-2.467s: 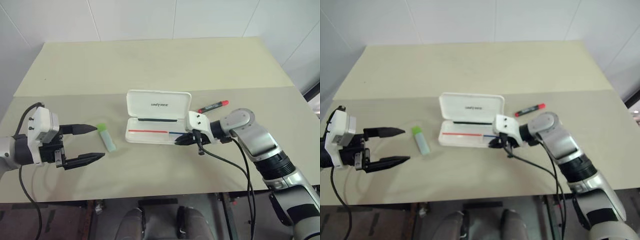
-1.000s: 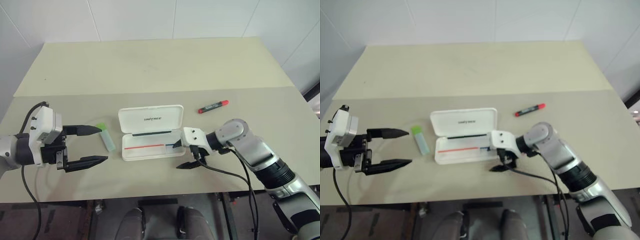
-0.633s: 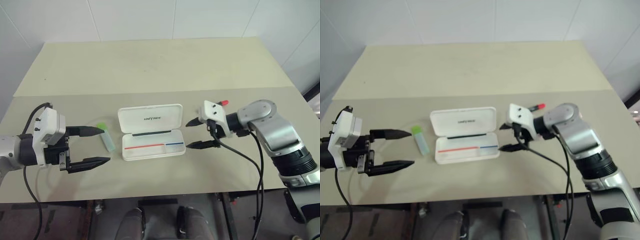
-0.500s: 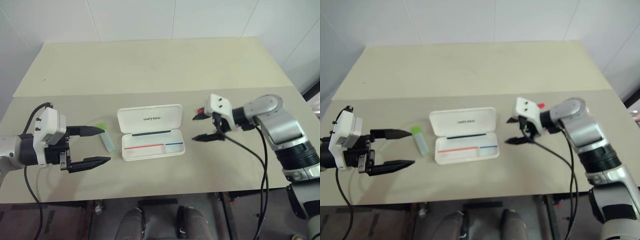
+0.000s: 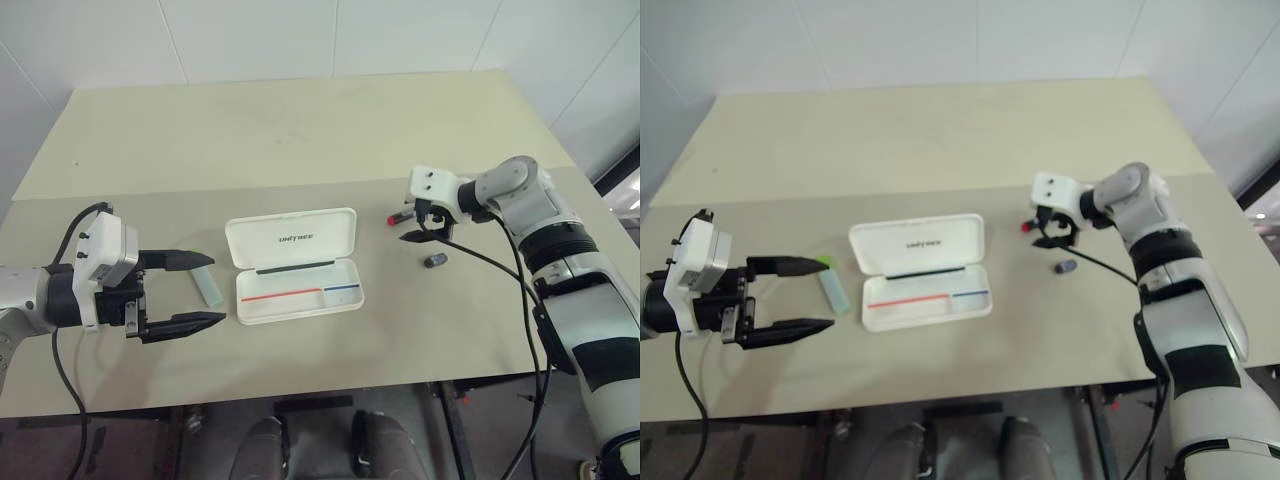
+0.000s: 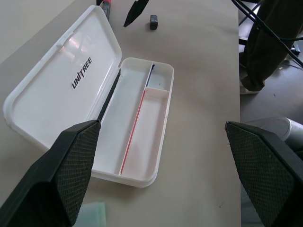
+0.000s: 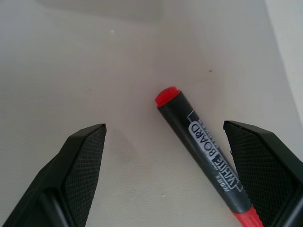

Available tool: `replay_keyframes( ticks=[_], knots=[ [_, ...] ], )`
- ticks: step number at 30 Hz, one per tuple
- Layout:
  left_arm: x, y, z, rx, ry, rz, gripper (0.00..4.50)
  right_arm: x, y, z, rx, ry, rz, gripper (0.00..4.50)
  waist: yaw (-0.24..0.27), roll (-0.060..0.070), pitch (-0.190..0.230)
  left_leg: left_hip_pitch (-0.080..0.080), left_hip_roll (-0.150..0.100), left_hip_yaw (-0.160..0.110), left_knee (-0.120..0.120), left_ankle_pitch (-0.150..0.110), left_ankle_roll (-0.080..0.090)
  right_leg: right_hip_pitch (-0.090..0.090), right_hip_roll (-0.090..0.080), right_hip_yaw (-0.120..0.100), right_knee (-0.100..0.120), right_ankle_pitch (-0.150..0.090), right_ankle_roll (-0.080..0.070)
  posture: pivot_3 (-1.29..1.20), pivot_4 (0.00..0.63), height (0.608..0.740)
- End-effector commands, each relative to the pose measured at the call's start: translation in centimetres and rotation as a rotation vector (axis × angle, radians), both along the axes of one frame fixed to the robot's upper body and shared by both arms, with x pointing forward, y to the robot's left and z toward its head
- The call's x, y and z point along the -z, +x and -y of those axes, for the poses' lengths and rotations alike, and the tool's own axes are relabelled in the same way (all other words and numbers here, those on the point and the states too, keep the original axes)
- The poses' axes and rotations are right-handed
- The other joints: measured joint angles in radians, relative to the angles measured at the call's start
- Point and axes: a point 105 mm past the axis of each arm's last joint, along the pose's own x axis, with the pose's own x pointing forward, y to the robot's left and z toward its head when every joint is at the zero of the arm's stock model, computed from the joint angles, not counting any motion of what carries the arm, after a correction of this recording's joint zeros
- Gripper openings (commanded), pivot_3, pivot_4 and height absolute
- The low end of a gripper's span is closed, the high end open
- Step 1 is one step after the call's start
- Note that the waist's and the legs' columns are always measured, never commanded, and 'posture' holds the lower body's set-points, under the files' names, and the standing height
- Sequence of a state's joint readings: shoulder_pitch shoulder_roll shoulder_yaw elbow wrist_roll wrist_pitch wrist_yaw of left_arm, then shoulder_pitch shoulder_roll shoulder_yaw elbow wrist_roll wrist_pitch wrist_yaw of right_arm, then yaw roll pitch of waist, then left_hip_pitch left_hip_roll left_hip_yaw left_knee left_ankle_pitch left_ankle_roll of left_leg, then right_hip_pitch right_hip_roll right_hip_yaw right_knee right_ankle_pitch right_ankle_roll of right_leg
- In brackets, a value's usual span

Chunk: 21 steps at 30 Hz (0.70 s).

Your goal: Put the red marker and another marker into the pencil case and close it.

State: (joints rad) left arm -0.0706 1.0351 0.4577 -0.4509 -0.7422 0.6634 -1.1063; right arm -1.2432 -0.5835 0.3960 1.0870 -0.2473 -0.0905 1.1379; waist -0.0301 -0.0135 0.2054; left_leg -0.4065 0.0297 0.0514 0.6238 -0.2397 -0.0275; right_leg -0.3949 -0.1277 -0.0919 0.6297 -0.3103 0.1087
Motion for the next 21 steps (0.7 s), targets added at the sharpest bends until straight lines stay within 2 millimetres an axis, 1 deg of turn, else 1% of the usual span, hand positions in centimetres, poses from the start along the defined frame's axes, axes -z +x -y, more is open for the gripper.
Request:
replay_keyframes(
  ticks=[1, 14, 18, 21],
  knots=[
    [-0.9, -0.3, 0.0, 0.004, 0.0, 0.034, 4.5, -1.3, 0.7, 0.3, 0.016, -0.04, 0.048, 4.2, 0.0, 0.0, 0.0, 0.0, 0.0, 0.0, 0.0, 0.0, 0.0, 0.0, 0.0, 0.0, 0.0, 0.0, 0.0, 0.0, 0.15, 0.74],
    [-0.9, -0.5, 0.0, 0.003, 0.006, 0.032, 4.5, 0.0, 1.5, 1.6, 0.123, -0.164, 0.036, 4.2, -0.001, 0.0, 0.0, 0.001, 0.001, 0.001, 0.004, -0.001, -0.001, 0.0, 0.001, 0.002, 0.004, 0.0, -0.001, 0.0, 0.15, 0.74],
    [-1.0, -0.5, 0.0, 0.0, 0.009, 0.036, 4.5, 0.4, 1.4, 1.8, 0.14, -0.17, 0.017, 4.2, 0.001, 0.0, 0.0, 0.001, 0.001, 0.001, 0.005, -0.001, 0.0, 0.0, 0.001, 0.003, 0.006, 0.0, -0.001, 0.0, 0.15, 0.74],
    [-1.0, -0.5, 0.0, -0.002, 0.009, 0.039, 4.5, 0.3, 1.5, 1.7, 0.147, -0.154, 0.027, 4.2, 0.0, 0.0, 0.0, 0.001, 0.001, 0.001, 0.005, -0.001, 0.0, 0.0, 0.001, 0.003, 0.005, 0.0, -0.001, 0.0, 0.15, 0.74]
  ],
)
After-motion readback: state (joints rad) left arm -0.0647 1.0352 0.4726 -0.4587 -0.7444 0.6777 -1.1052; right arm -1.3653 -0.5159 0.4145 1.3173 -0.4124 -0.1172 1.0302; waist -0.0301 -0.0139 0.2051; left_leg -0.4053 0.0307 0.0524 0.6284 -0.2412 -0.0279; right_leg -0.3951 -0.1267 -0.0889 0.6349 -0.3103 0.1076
